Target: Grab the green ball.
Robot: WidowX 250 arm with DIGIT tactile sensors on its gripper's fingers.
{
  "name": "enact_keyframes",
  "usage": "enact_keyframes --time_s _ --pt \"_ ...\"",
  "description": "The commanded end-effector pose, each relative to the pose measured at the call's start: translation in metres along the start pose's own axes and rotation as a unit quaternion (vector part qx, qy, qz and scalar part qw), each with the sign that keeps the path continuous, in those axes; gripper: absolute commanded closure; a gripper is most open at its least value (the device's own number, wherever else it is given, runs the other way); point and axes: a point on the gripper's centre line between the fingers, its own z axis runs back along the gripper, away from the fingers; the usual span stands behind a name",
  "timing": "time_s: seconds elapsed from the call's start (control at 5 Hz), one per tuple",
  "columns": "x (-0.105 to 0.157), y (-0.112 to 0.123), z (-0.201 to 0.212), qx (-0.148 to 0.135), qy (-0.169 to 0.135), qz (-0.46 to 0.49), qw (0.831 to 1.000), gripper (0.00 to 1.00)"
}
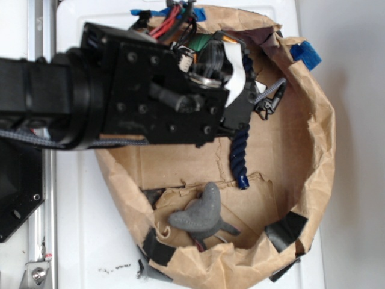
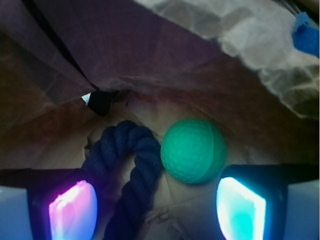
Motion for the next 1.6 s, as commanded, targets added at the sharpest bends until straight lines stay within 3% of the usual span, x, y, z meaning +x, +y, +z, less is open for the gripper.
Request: enact_keyframes --time_s 0.0,0.4,0.6,1.0,1.4 --pt "0.014 0.011 0.011 -0.012 -0.015 0.006 1.000 0.00" --pt "-0.010 0.010 0.041 -0.054 0.017 0.103 0.993 0.00" --pt "-0.011 0.005 0.044 -0.058 0.025 0.130 0.989 0.00" --pt "0.002 0.003 0.019 -0.027 0.031 0.205 0.978 0.00" --pt "0.008 0.013 0.009 -0.021 0.025 0.214 0.976 0.00"
